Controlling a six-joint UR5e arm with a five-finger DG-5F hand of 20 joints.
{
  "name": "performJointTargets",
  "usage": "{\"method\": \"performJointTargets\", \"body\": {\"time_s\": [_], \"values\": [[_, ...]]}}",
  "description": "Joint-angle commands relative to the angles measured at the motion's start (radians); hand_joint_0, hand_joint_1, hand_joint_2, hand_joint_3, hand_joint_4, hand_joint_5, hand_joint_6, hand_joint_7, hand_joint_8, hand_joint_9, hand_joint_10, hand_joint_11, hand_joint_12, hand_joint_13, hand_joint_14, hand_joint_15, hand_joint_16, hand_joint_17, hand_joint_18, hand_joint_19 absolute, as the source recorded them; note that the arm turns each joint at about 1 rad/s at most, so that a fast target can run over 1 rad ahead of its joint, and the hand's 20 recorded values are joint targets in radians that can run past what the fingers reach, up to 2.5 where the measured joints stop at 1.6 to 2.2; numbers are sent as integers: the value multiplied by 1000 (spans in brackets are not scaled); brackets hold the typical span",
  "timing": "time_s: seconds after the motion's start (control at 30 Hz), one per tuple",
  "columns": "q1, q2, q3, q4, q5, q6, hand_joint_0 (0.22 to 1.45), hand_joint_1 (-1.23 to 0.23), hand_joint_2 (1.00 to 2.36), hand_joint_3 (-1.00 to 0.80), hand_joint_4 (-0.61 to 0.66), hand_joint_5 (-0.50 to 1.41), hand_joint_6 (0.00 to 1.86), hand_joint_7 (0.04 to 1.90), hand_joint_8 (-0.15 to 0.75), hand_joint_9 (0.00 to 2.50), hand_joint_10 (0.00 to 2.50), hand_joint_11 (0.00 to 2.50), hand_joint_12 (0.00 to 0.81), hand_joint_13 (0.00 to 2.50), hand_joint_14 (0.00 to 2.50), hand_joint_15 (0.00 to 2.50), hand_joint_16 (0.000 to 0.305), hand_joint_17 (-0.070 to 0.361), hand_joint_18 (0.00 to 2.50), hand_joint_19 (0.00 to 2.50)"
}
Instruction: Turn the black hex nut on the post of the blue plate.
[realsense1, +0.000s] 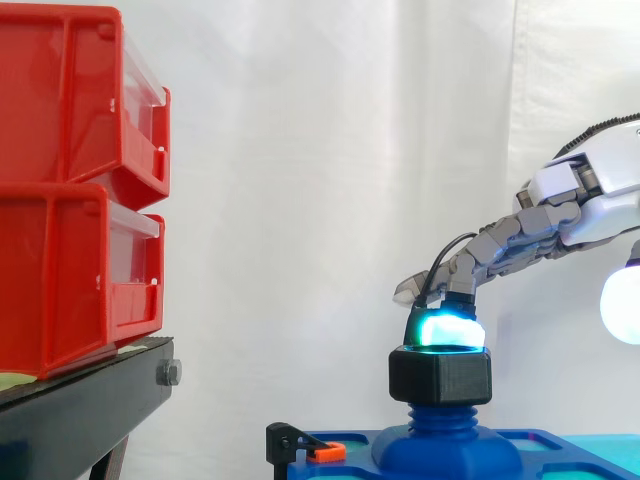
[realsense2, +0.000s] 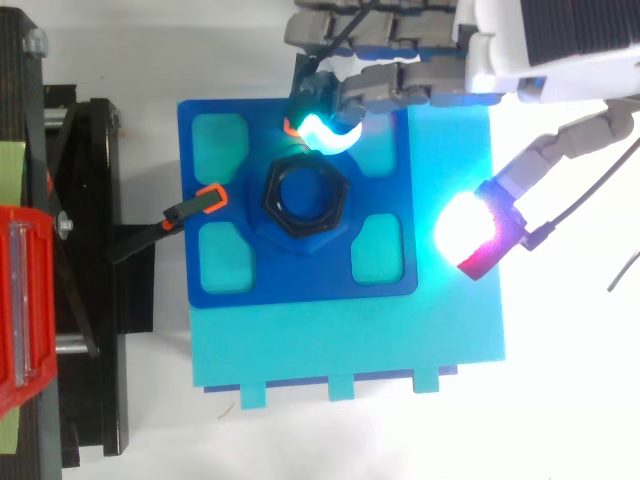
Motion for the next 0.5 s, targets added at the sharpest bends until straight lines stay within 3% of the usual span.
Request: {"method": "performJointTargets", "body": {"time_s": [0.0,0.47], "values": [[3,4,0,-9,0,-7,346,-476,1000,-500,156,-300,502,748,222,0,0,0,393,0,0,0,60,136,0,12],[3,41,0,-49,0,-20,348,-474,1000,-500,155,-300,502,748,221,0,0,0,392,0,0,0,60,135,0,16]]}}
